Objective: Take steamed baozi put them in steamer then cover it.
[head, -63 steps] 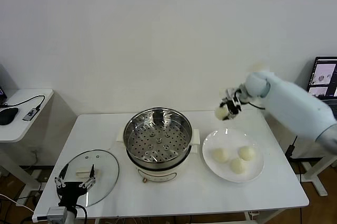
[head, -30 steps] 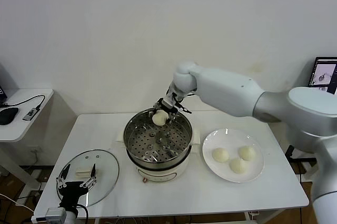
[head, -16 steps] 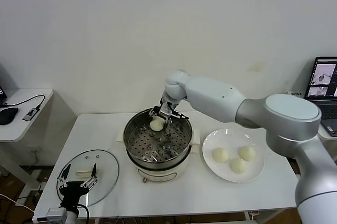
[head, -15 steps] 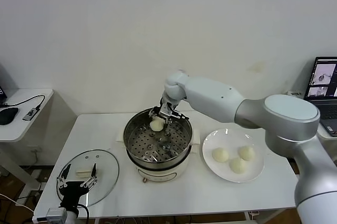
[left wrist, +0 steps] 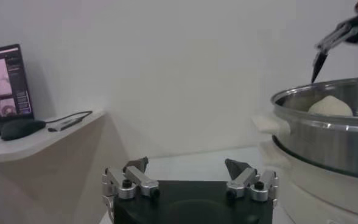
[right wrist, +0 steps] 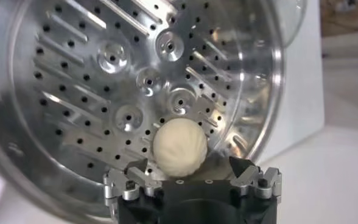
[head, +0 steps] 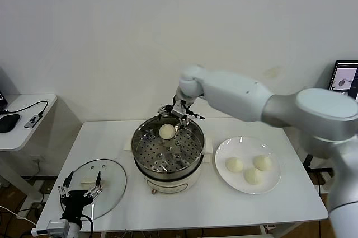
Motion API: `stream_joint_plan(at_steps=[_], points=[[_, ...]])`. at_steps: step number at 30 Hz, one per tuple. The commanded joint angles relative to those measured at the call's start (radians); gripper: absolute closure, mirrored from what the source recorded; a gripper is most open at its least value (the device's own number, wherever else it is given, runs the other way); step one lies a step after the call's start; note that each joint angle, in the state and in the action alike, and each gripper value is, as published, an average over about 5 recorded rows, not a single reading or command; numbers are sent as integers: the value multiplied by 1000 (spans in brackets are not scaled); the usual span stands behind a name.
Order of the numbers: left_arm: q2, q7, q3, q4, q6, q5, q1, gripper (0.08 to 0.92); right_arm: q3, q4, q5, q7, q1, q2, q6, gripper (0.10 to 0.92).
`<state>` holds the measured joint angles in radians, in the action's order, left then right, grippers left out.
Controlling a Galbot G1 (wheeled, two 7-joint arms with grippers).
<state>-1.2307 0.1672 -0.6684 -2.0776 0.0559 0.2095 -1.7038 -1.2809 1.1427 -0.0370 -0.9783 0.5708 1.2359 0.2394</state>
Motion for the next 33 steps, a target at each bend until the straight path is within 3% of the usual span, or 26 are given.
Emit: stream_joint_plan(at_steps=[1,9,15,23,33], points=[[2,-1,9,2,0,-8,2,177,-21,362,-221,-96,118,-349,-470,203],[17,-3,10,-1,3,-12,3,177,28,538,-160,-69,29,-693,-574,203],[20,-3,15,8,5,-18,4,177,168,545,-67,-53,-196,-807,-573,203],[29,-5,13,14,22,-22,13,177,343,437,60,-50,-474,-771,-551,203],[25,-6,-1,14,28,-23,11,177,419,233,130,-39,-621,-578,-539,203]])
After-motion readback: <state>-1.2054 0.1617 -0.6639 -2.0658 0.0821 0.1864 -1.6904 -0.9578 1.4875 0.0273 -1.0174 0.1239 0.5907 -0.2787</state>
